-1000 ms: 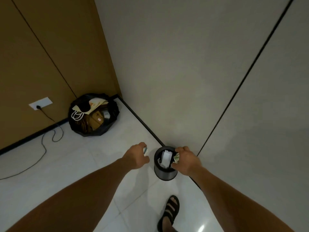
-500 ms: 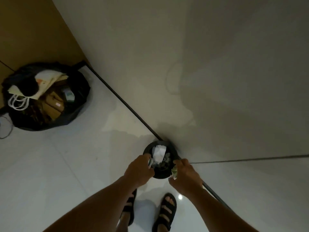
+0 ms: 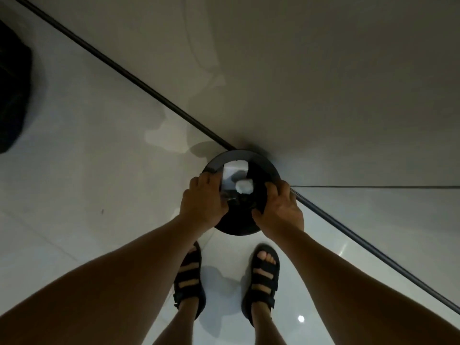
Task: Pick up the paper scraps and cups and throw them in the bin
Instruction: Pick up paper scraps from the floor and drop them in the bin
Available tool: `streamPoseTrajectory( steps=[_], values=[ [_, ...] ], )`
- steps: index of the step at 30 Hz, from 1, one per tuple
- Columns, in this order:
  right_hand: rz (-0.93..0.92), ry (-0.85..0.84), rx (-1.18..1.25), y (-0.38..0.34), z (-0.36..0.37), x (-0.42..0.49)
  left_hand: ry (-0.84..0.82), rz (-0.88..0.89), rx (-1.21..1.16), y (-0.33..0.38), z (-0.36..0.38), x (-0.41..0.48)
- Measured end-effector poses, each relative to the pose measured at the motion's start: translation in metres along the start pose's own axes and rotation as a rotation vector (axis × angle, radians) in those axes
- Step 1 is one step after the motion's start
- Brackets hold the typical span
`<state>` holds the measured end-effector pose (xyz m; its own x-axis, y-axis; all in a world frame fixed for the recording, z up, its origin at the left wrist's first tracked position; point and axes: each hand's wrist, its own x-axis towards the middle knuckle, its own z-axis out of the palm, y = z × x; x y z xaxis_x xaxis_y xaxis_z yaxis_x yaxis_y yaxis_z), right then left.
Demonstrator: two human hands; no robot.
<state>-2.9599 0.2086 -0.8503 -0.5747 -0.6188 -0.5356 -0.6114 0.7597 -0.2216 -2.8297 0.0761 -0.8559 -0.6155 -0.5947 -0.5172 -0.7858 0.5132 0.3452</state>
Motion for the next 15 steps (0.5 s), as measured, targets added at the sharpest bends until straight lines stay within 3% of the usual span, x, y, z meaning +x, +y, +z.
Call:
streamPoseTrajectory(
  steps=[7, 15],
  values=[
    [0.114, -0.047, 0.093, -0.009, -0.064, -0.073, -0.058, -0.014, -0.014, 0.011, -0.064, -0.058],
    [0.174, 0.105, 0.190, -0.041, -0.190, -0.184, -0.061, 0.148, 0.044, 0.082, -0.192, -0.146]
  ],
)
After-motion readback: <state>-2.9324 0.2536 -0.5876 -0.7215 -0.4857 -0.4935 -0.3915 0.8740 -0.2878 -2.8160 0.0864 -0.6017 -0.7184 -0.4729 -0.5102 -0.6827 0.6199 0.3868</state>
